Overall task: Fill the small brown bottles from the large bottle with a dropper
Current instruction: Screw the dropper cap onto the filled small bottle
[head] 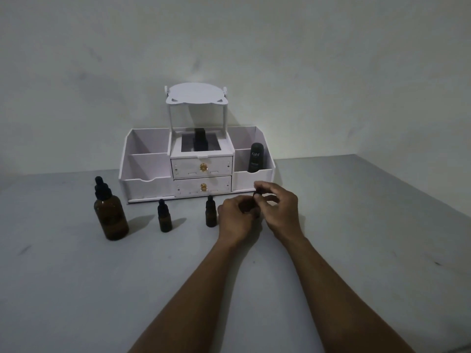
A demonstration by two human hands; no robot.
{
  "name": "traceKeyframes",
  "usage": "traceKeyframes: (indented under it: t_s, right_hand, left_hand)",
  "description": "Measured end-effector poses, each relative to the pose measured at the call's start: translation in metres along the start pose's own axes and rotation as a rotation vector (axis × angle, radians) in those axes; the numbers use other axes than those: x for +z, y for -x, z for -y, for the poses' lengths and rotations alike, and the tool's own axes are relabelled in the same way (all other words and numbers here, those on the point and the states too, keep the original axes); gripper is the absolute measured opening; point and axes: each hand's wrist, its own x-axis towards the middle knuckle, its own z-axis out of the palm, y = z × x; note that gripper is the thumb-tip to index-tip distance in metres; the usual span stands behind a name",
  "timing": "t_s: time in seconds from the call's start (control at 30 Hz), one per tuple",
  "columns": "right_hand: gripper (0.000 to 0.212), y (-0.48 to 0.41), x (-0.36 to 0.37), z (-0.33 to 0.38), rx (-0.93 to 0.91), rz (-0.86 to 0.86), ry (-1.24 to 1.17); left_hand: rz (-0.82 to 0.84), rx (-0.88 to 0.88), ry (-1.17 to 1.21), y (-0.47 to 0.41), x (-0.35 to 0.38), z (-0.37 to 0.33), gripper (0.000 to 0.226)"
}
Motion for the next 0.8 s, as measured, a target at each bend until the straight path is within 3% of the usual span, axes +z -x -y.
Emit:
traceKeyframes:
  t_s: [0.13, 0.27, 0.47, 0.63, 0.8]
  right_hand:
    - [0.030, 0.0003, 0.0016, 0.0007, 0.011, -0.025, 0.002]
    - [0.045, 0.0002, 0.0019, 0.0016, 0.005, -0.035, -0.034]
    - [0.029, 0.0003, 0.0026, -0.0013, 0.002, -0.024, -0.002]
    - [0.040, -0.0007, 0.0023, -0.0009, 0.007, -0.047, -0.039]
    - [0.028, -0.0023, 0.0015, -0.0060, 0.022, -0.006, -0.016]
  left_hand:
    - [-0.014, -0.003, -0.006, -0.0019, -0.0005, 0.0007, 0.023]
    - [0.000, -0.012, -0.011, -0.0017, 0.0004, 0.0005, 0.021]
    - [0.011, -0.028, -0.001, -0.0029, -0.0012, -0.0007, 0.027]
    - [0.001, -0.039, -0.015, -0.0017, -0.0019, -0.0026, 0.025]
    - [0.028, -0.038, 0.010, -0.0014, -0.0011, -0.0023, 0.029]
